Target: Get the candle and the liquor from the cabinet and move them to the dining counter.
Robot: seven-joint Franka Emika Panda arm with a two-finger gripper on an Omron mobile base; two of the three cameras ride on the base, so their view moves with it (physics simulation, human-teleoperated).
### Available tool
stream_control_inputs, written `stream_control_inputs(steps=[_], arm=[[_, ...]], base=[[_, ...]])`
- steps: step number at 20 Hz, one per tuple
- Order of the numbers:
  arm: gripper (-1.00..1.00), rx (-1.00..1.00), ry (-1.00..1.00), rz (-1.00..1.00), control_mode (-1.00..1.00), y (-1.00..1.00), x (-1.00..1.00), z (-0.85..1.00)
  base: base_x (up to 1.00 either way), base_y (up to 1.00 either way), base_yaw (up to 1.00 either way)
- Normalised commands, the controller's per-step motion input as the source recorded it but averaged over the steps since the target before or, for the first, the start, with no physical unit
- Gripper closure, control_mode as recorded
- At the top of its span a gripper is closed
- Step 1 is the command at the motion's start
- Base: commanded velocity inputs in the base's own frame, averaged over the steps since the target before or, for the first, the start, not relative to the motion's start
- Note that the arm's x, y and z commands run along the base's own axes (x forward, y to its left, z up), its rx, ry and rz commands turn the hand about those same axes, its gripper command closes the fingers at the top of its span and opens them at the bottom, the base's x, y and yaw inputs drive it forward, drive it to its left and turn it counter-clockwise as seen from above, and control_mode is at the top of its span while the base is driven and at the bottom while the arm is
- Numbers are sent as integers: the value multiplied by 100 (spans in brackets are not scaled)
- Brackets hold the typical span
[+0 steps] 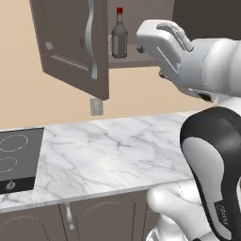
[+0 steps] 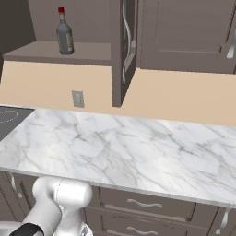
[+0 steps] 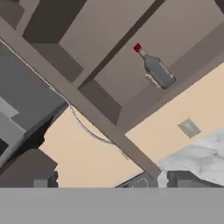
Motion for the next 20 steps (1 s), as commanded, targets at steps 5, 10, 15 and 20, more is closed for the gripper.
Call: stream_control_inputs(steps=[5,10,15,20], arm=[[-100,41,0,13,-100,-51,31,-18],[-100,46,6,7,-100,-32,57,-3],[-100,37,21,7,-100,1,63,-2],[-100,23,39,10,-100,0,55,5]], base=[[0,0,0],[0,0,0],[0,0,0],[0,0,0]])
